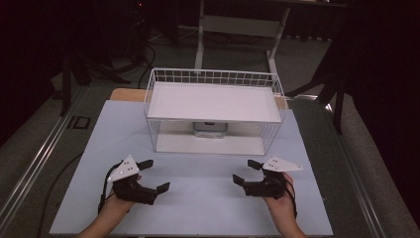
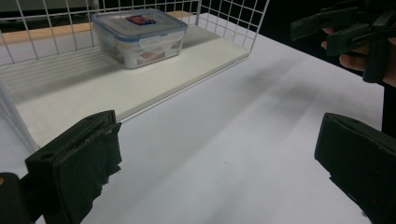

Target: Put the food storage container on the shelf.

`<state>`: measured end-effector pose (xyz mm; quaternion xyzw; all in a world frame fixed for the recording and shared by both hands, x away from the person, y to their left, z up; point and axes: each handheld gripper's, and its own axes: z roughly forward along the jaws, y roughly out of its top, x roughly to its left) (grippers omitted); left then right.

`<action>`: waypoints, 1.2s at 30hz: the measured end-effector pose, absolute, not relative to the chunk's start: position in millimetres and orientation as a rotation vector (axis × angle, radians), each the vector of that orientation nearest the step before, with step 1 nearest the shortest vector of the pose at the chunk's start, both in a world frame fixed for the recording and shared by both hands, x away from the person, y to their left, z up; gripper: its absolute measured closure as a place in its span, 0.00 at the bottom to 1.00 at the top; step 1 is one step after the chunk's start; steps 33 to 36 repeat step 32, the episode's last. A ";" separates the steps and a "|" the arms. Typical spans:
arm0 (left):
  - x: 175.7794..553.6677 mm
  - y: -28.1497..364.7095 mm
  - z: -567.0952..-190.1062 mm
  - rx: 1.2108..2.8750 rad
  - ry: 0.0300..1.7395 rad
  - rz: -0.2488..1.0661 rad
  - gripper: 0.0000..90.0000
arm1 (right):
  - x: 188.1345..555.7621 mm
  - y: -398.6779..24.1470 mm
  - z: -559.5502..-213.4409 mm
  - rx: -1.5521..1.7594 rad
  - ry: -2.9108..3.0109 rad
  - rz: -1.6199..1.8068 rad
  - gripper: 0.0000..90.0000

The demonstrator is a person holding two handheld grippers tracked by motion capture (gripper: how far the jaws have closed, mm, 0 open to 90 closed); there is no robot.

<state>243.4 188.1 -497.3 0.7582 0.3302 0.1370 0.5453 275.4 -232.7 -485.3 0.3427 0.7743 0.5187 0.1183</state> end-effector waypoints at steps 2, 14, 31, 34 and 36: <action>243.2 189.6 -498.4 1.796 0.776 0.326 0.01 | 273.9 -238.5 -486.4 0.998 2.268 1.504 0.18; 246.4 196.2 -509.7 1.788 0.795 0.328 0.01 | 266.4 -274.4 -495.8 1.014 2.287 1.468 0.19; 245.6 191.4 -516.5 1.783 0.796 0.310 0.01 | 277.5 -282.8 -512.2 1.060 2.333 1.388 0.19; 245.6 191.4 -516.5 1.783 0.796 0.310 0.01 | 277.5 -282.8 -512.2 1.060 2.333 1.388 0.19; 245.6 191.4 -516.5 1.783 0.796 0.310 0.01 | 277.5 -282.8 -512.2 1.060 2.333 1.388 0.19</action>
